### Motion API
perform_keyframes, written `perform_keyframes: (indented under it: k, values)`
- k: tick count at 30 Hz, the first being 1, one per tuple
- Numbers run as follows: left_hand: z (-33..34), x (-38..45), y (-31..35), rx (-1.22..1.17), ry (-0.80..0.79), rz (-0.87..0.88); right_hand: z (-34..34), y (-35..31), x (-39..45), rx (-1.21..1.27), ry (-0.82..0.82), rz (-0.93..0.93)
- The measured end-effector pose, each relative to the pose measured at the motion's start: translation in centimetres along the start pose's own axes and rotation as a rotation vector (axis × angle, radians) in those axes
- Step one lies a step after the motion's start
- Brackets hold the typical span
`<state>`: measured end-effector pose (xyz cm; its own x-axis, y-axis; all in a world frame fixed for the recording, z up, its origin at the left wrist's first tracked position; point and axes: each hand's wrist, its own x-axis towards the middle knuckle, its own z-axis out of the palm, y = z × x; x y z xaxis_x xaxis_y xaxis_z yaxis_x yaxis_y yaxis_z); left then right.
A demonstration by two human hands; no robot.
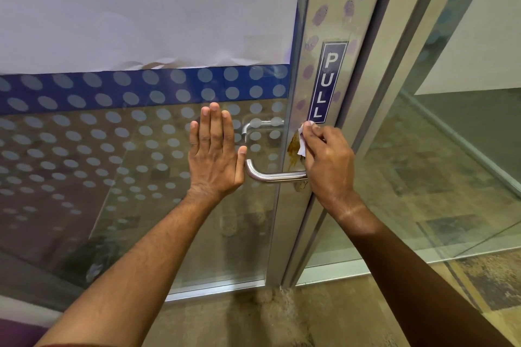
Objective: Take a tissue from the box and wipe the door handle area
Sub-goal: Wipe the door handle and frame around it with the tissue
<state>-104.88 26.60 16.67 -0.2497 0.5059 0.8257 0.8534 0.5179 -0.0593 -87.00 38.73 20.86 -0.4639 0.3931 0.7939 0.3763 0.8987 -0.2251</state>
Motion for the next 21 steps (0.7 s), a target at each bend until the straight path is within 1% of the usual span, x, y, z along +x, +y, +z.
perform_keyframes:
  k: [9,13,15,17,18,21]
  values:
    - [0.0,0.0,0.1,-0.014,-0.005,0.0,-0.1,-0.6,0.8,-0.068,-0.202,-0.144]
    - [-0.1,0.0,0.1,-0.014,-0.001,-0.002,-0.4,-1.0,1.3,-0.156,-0.387,-0.148]
    - [-0.1,0.0,0.1,-0.013,-0.009,-0.005,-0.3,-1.0,1.6,-0.16,-0.46,-0.131]
    - [-0.2,0.1,0.1,-0.015,-0.016,-0.004,-0.4,-0.9,1.8,-0.103,-0.463,-0.08]
    - [-0.2,0.0,0.1,-0.016,-0.014,-0.002,-0.6,-0.8,1.8,-0.043,-0.432,-0.032]
    - [-0.2,0.0,0.1,-0.011,-0.015,0.001,-1.7,0.0,1.2,0.199,-0.256,0.114]
